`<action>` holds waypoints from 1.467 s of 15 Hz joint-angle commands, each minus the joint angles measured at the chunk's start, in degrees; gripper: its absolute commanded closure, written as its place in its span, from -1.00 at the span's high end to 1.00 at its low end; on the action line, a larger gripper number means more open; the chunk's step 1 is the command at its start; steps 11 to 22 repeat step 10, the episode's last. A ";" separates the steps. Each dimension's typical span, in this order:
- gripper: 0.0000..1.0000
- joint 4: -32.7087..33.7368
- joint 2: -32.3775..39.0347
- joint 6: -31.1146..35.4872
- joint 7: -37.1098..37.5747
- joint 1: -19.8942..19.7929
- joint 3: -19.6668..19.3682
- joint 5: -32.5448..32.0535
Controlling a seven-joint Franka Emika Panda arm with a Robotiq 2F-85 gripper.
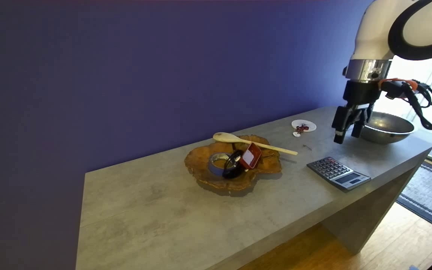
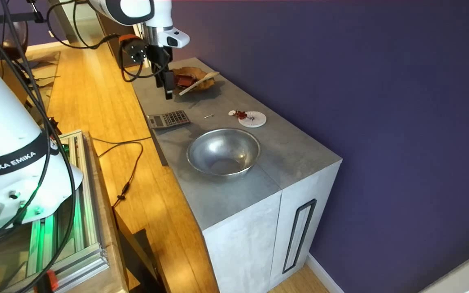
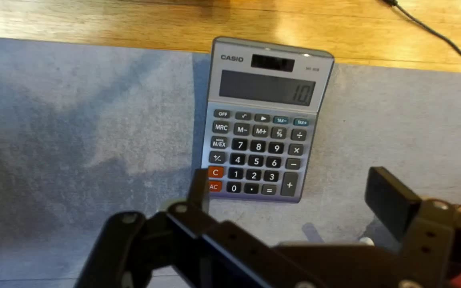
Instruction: Press four buttons on the calculator
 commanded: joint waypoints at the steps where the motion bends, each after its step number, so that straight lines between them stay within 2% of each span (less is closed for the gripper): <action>1: 1.00 -4.03 -9.25 -4.56 2.17 0.99 0.70 0.27; 5: 1.00 -5.34 -14.80 -7.53 1.18 1.95 0.88 2.13; 6: 1.00 -2.92 -10.25 -6.71 1.29 1.18 0.50 0.26; 10: 1.00 -4.23 -13.13 -6.96 1.29 1.63 0.58 0.68; 22: 1.00 -4.23 -13.13 -6.96 1.29 1.63 0.58 0.68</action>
